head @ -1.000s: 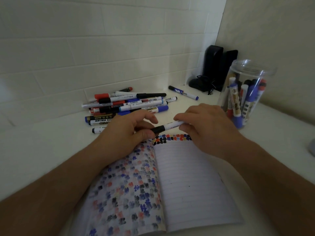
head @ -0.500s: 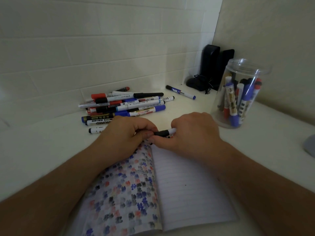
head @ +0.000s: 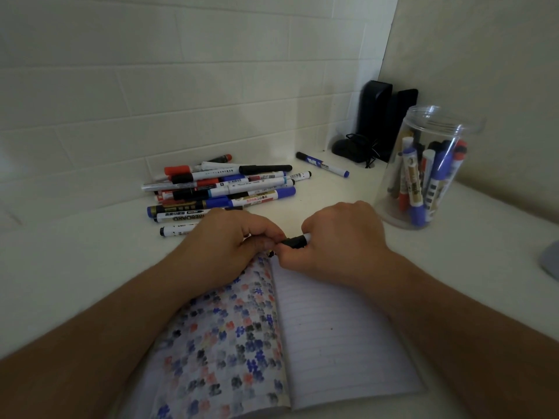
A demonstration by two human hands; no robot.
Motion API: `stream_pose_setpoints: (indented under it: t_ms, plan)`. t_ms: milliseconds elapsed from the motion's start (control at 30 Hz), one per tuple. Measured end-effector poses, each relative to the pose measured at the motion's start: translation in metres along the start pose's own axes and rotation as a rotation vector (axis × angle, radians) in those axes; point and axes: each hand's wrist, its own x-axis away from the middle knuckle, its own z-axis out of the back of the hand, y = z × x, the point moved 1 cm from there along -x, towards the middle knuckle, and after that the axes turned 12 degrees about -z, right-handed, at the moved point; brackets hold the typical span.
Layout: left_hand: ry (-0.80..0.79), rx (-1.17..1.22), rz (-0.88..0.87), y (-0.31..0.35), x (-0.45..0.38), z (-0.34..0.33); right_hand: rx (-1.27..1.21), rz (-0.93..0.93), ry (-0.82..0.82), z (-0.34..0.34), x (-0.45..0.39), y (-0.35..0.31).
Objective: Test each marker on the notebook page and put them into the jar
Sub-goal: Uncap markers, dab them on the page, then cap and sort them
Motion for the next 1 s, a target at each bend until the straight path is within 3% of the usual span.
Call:
stream_pose_setpoints:
  t_ms: [167,267,333,433,533,600,833,1000]
  plan:
    - [-0.003,0.013,-0.036,0.004,-0.002,0.0,-0.261,0.07,-0.108,0.01,0.003,0.008]
    - [-0.068,0.01,-0.045,0.006,-0.002,-0.002,-0.685,0.056,-0.195,0.035,0.006,0.017]
    - [-0.105,-0.002,-0.095,0.007,0.0,-0.002,-0.879,0.004,-0.151,0.059,0.003,0.027]
    - [-0.159,-0.065,-0.143,0.009,0.002,-0.001,-0.982,-0.053,0.075,0.103,-0.01,0.053]
    - [-0.168,-0.075,-0.136,0.008,0.003,-0.001,-0.962,-0.176,0.398,0.143,-0.03,0.095]
    - [-0.165,-0.078,-0.128,0.007,0.005,-0.001,-0.912,-0.241,0.524,0.159,-0.043,0.121]
    - [-0.162,-0.051,-0.118,0.002,0.008,-0.003,-0.784,-0.402,0.266,0.134,-0.058,0.142]
    - [-0.155,-0.028,-0.119,0.001,0.008,-0.004,-0.689,-0.389,0.394,0.123,-0.06,0.142]
